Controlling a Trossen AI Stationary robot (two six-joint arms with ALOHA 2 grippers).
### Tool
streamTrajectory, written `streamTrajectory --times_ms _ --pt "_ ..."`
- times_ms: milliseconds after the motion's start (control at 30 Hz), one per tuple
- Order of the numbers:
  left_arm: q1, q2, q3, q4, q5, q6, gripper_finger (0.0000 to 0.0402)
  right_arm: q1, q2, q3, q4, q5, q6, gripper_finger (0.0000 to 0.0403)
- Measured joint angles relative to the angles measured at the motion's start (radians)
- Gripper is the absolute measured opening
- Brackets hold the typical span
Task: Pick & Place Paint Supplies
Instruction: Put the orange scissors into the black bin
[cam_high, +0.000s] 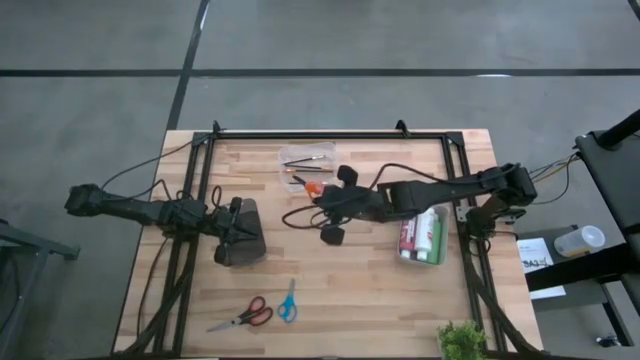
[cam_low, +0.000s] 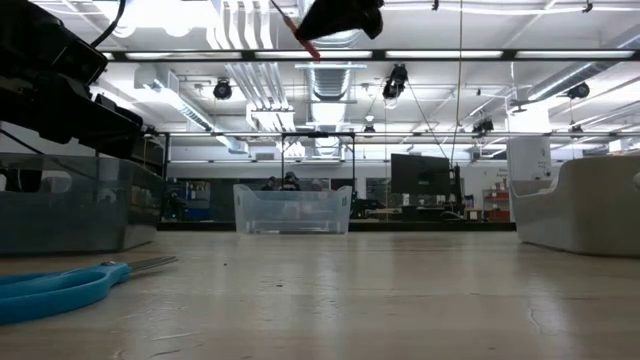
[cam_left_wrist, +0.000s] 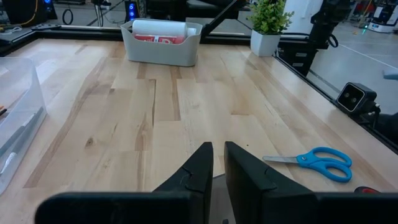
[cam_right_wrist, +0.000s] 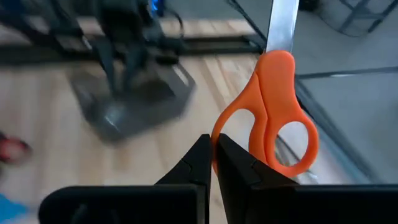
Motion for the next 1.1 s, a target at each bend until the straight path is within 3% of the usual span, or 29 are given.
streamTrajectory --times_ms 300,567,867,1100 --pt "0.000 0.000 0.000 0.000 0.000 0.000 0.0051 -0.006 -0.001 -0.123 0.303 -0.179 0.058 0.0013" --pt "0.000 0.000 0.000 0.000 0.000 0.000 0.0051 -0.008 0.001 -0.302 0.635 -0.231 0.133 0.0013" --pt "0.000 0.000 0.000 0.000 0.000 0.000 0.0051 -0.015 0.010 -0.405 0.675 -0.353 0.226 0.0013" --pt "0.000 0.002 0.000 0.000 0.000 0.000 0.0051 -0.014 0.090 -0.383 0.690 -0.404 0.266 0.0013"
